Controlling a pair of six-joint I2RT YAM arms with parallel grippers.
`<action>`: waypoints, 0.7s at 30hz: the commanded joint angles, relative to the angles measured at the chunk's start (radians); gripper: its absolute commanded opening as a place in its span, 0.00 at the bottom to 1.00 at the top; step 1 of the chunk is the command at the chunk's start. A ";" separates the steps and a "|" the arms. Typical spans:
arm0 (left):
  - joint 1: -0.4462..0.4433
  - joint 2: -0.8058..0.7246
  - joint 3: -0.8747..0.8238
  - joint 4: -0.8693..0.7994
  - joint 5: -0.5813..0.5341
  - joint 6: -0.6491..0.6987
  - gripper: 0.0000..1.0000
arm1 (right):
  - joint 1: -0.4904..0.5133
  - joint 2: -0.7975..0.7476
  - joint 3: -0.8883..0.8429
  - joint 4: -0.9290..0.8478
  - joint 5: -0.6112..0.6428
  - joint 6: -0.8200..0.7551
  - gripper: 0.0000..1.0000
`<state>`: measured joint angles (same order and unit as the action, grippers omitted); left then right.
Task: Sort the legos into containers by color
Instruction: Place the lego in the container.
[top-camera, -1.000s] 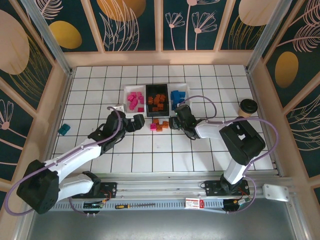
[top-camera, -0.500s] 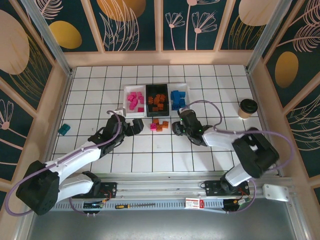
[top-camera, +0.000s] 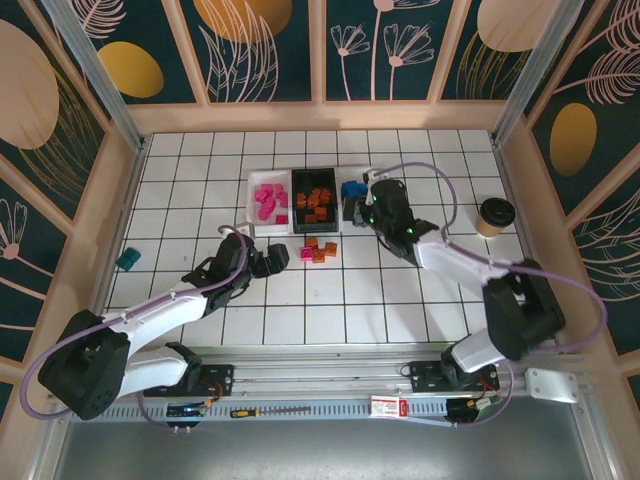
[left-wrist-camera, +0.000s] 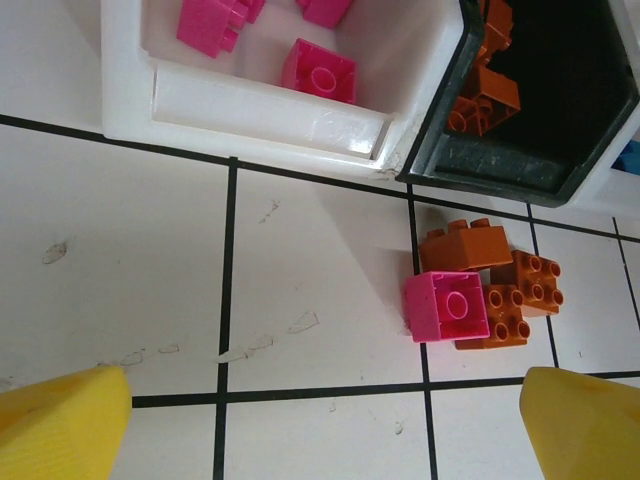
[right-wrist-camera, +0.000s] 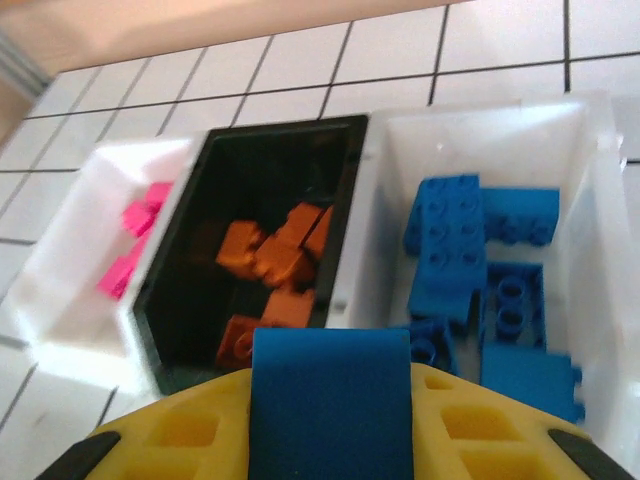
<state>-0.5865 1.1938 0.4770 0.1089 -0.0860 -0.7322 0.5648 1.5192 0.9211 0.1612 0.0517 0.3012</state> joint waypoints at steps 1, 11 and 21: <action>-0.001 -0.036 -0.023 0.010 0.005 -0.019 0.99 | -0.011 0.134 0.107 0.005 0.027 -0.023 0.15; -0.001 -0.055 -0.037 0.011 0.007 -0.009 0.99 | -0.075 0.303 0.292 -0.020 0.023 -0.014 0.53; -0.018 0.054 0.024 0.069 0.048 0.042 0.86 | -0.030 0.065 0.074 0.063 -0.013 0.022 0.64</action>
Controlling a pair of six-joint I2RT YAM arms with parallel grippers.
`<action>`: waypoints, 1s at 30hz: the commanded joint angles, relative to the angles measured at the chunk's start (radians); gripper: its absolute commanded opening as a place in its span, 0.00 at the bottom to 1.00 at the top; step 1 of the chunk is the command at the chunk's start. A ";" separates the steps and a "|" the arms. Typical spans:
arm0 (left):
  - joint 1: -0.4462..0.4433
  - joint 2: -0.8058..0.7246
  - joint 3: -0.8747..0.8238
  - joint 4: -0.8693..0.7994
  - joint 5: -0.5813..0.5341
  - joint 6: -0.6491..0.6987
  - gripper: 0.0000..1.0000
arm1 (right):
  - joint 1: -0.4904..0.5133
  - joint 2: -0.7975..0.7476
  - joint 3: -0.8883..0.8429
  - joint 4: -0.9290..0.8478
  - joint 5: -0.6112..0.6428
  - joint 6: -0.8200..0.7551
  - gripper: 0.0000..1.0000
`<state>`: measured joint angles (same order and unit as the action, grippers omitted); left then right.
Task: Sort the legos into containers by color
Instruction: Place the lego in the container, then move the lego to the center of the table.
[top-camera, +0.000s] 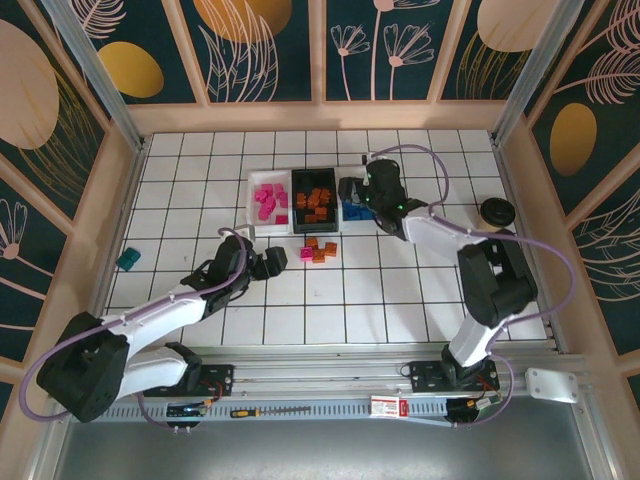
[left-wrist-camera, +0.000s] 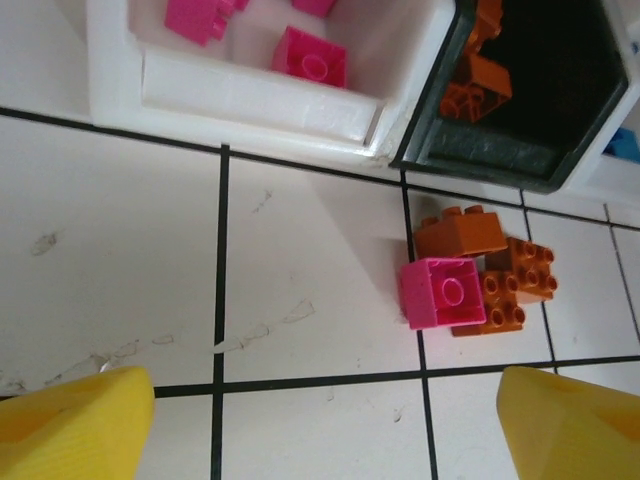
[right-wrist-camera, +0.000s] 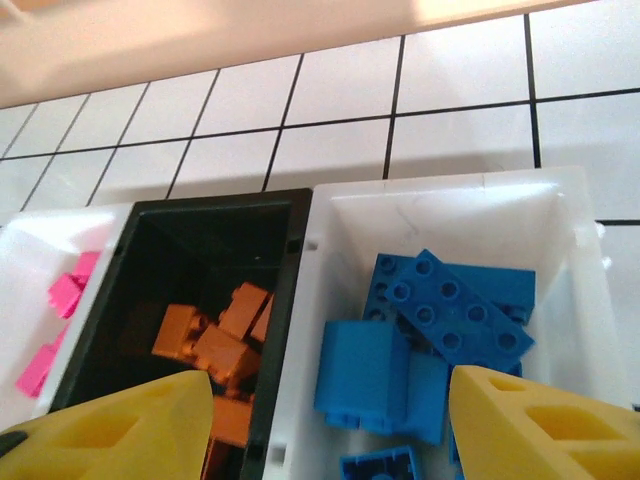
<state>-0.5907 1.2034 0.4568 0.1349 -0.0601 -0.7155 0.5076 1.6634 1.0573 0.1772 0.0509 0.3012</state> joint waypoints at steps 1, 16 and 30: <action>-0.024 0.067 0.062 0.042 0.018 0.034 0.86 | 0.034 -0.098 -0.088 0.052 -0.011 0.024 0.64; -0.159 0.505 0.392 -0.034 -0.195 0.118 0.83 | 0.072 -0.295 -0.294 0.051 0.029 0.069 0.65; -0.157 0.457 0.221 -0.093 -0.327 0.024 0.70 | 0.072 -0.353 -0.340 0.067 0.030 0.084 0.65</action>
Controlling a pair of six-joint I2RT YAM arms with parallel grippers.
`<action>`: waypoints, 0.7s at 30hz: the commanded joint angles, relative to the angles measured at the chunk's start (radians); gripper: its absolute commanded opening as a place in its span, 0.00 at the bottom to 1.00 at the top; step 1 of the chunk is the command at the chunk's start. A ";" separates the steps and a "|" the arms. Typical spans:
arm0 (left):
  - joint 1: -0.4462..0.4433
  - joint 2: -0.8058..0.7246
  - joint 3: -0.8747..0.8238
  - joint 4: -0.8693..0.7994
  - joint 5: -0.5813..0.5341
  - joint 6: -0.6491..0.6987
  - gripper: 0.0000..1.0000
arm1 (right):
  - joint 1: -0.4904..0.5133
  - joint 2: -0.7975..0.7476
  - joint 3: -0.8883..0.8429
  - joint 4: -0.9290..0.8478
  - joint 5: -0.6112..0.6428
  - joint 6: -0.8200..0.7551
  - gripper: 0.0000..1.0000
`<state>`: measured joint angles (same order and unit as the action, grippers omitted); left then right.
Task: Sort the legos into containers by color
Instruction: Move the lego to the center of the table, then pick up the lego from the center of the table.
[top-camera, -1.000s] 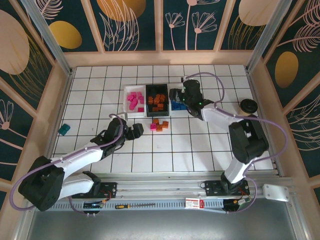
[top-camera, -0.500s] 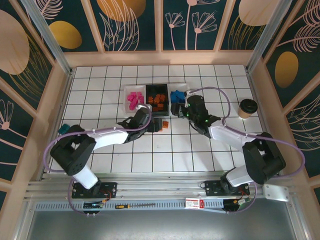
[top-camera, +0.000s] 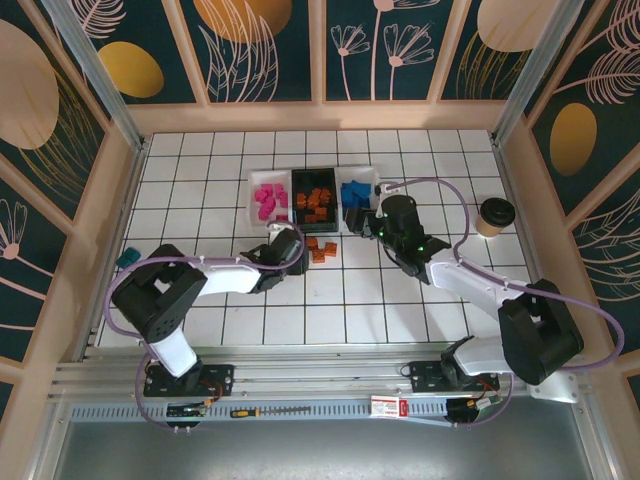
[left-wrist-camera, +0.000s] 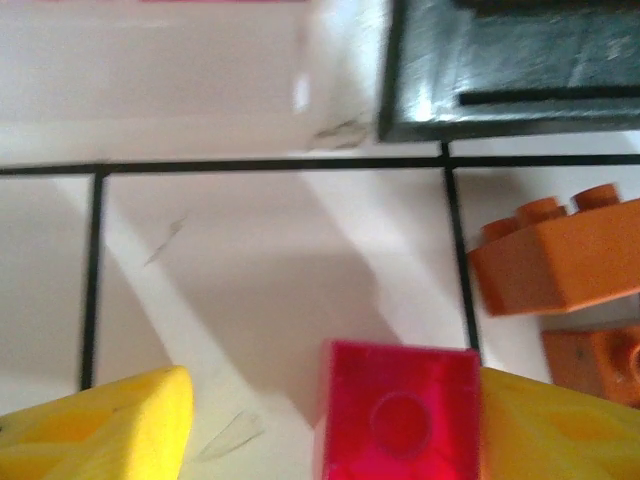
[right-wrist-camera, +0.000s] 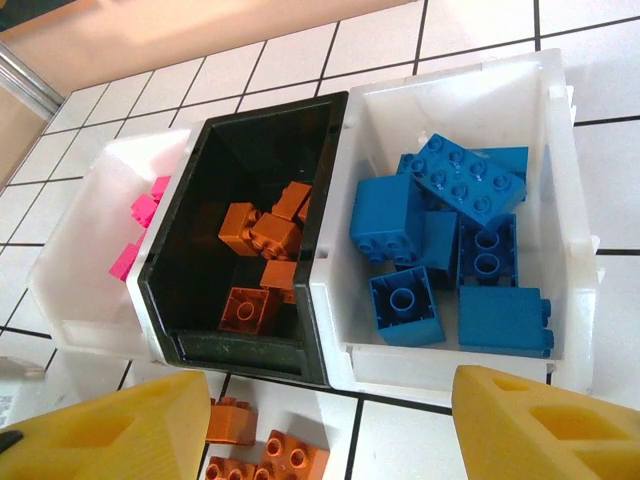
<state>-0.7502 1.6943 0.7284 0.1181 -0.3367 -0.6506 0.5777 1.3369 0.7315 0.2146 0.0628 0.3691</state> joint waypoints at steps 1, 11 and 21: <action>0.002 -0.049 -0.065 -0.079 -0.051 -0.047 0.70 | 0.002 -0.028 -0.015 0.030 0.016 0.016 0.65; 0.003 -0.067 -0.044 -0.039 0.011 0.003 0.77 | 0.002 -0.050 -0.029 0.031 0.015 0.016 0.65; 0.002 0.048 0.045 -0.022 0.011 0.033 0.44 | 0.002 -0.109 -0.052 0.000 0.036 0.008 0.66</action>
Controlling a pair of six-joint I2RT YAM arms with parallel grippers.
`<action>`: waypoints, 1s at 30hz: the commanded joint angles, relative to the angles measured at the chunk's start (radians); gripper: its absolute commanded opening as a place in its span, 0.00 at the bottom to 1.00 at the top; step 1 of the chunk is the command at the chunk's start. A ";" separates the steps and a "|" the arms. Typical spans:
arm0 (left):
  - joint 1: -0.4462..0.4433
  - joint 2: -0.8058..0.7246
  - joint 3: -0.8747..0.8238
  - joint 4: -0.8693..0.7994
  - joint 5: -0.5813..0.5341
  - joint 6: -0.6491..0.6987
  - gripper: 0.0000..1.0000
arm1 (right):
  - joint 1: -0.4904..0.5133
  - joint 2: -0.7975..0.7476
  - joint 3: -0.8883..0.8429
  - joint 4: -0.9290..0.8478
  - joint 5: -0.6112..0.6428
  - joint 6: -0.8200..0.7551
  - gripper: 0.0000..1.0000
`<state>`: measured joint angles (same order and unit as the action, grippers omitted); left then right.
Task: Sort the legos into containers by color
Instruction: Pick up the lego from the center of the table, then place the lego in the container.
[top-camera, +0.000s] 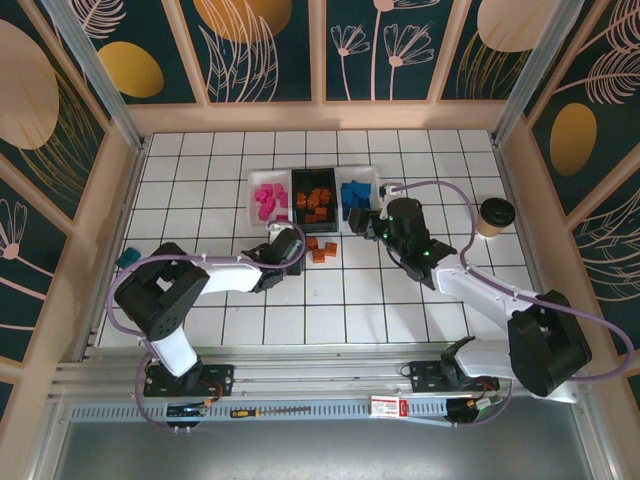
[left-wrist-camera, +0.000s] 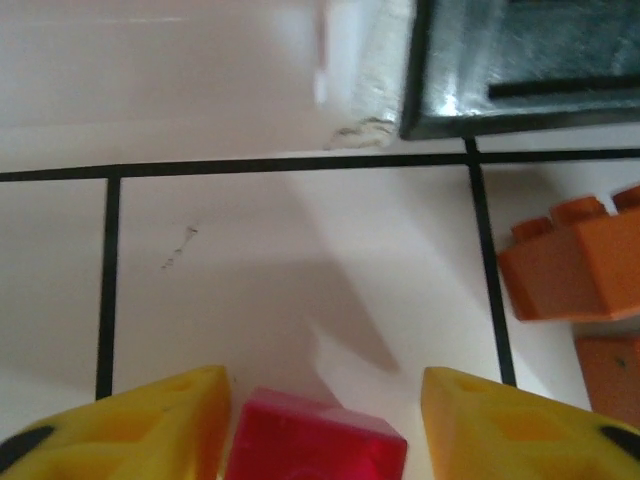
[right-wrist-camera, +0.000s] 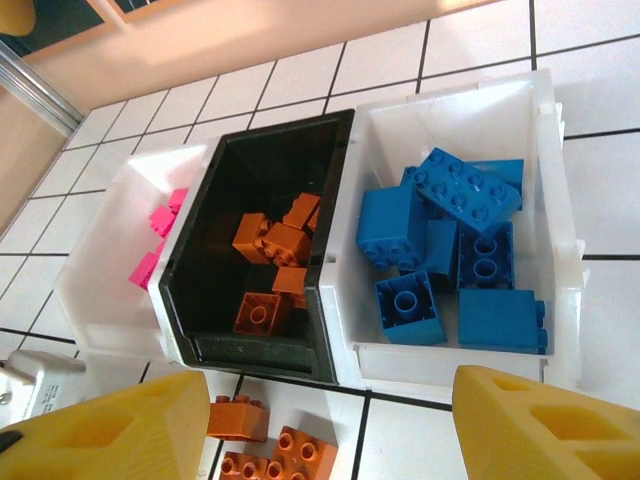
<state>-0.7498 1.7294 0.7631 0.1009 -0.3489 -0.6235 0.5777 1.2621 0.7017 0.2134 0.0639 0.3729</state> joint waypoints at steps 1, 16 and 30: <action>0.001 0.001 -0.002 -0.006 0.025 0.002 0.40 | 0.003 -0.039 -0.024 0.000 0.036 0.004 0.65; 0.195 -0.302 0.040 -0.131 -0.001 0.030 0.28 | 0.002 -0.056 -0.070 0.015 0.031 0.029 0.65; 0.333 0.116 0.459 -0.147 0.066 0.038 0.26 | 0.017 -0.123 -0.130 -0.022 0.039 0.060 0.66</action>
<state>-0.4278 1.7981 1.1671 -0.0074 -0.2970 -0.6014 0.5823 1.1767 0.5919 0.2054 0.0784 0.4088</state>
